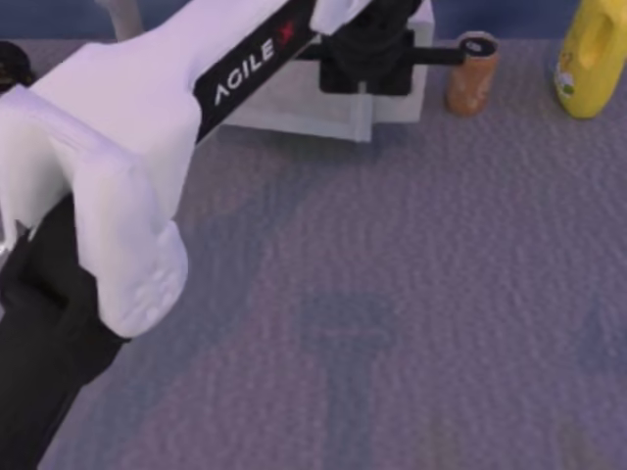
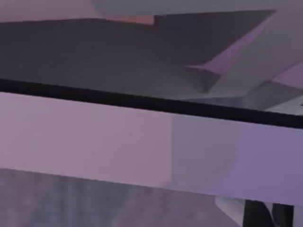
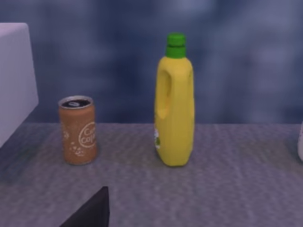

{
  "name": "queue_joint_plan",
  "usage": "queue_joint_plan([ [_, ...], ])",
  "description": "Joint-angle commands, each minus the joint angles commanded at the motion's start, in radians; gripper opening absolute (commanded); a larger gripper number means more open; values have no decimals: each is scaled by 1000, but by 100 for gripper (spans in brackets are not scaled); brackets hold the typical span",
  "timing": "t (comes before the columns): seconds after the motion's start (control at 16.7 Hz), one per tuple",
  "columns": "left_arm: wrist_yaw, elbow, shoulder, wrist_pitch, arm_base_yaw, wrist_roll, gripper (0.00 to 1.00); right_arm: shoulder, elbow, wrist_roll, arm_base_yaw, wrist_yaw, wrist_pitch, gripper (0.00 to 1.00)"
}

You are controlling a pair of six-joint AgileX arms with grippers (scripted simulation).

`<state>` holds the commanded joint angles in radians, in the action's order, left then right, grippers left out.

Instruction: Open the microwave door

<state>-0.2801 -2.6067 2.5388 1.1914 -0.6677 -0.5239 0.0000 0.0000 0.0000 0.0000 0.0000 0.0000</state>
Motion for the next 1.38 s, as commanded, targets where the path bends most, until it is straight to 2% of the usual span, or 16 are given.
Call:
queue_joint_plan([
  [0.36,22,254,-137,-135,3,50,0,0,0,0,0,0,0,100],
  [1.38,23,261,-142,-140,4,52,0,0,0,0,0,0,0,100],
])
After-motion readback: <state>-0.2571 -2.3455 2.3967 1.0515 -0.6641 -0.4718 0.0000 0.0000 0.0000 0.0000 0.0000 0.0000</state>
